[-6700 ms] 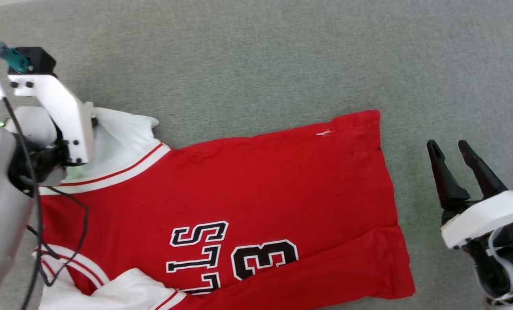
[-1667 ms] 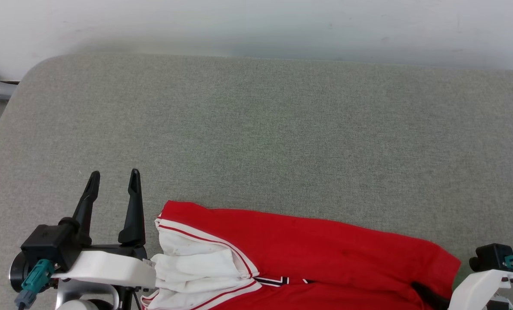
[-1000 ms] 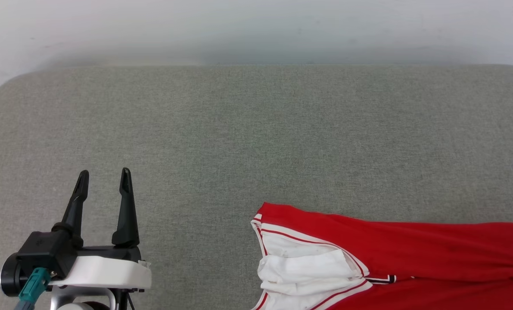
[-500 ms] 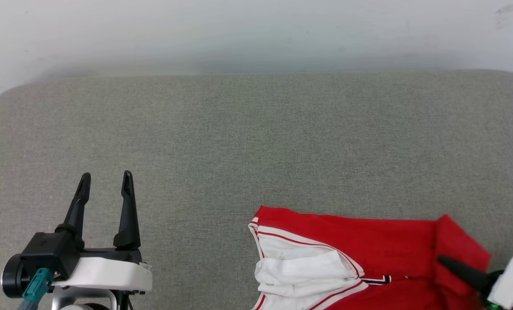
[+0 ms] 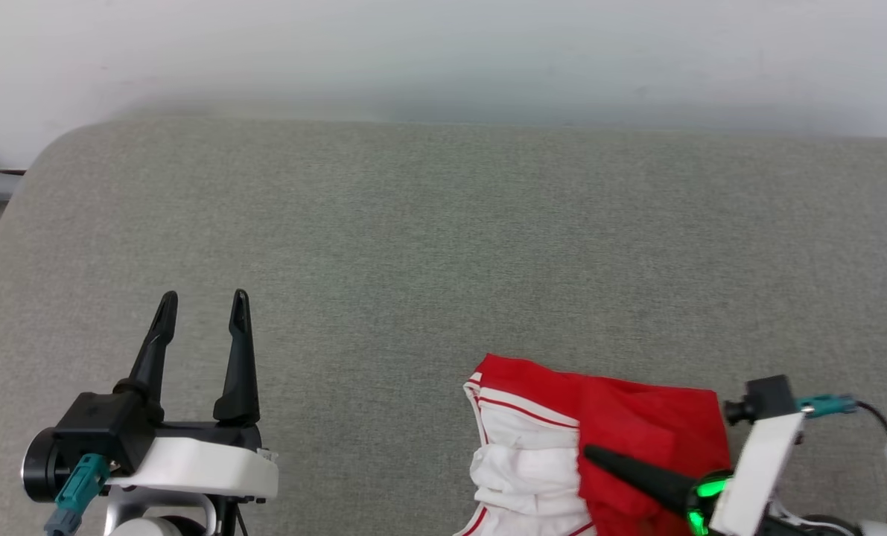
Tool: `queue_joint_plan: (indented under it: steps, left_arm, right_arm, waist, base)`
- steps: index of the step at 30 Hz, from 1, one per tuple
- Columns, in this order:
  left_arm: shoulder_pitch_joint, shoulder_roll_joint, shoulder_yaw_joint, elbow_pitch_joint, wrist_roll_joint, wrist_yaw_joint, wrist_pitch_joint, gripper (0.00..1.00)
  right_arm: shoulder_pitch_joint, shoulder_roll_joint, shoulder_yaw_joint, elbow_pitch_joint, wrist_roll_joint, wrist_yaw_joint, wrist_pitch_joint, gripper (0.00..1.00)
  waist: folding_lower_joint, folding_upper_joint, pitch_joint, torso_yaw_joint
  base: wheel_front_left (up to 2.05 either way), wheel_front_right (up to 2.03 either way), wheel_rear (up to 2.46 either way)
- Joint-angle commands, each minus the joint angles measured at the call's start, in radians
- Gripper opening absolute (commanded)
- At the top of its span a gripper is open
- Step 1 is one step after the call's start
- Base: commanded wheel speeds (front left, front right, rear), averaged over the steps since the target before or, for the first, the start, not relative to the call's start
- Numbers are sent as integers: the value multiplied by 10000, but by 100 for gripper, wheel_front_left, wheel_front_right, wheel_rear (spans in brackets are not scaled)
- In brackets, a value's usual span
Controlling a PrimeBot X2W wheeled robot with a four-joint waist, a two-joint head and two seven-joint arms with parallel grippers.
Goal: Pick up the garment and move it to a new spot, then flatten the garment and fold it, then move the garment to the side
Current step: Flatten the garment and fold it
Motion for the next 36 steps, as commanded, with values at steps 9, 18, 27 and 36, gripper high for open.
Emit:
queue_joint_plan:
  steps: [9, 18, 27, 36]
  left_arm:
    - [-359, -171, -16, 106, 46, -114, -108, 100]
    - [-455, -407, 82, 279, 90, -233, -227, 100]
    - [-351, -375, 137, 357, 108, -262, -244, 100]
    - [-153, -302, 135, 355, 110, -162, -240, 100]
  right_arm:
    - [-617, 47, 2134, 509, 732, -5, -1566, 0]
    - [-877, -287, 2820, 1360, 115, -5, -2995, 100]
    - [-991, -773, 3434, 1103, -626, -5, -4377, 100]
    - [-751, -1519, 3295, 506, -3181, -5, -6196, 100]
  waist:
    - [0, 0, 333, 522]
    - [0, 0, 646, 660]
    - [0, 0, 406, 492]
    - [0, 0, 174, 257]
  base:
    - [0, 0, 0]
    - [0, 0, 0]
    - [0, 0, 0]
    - [0, 0, 0]
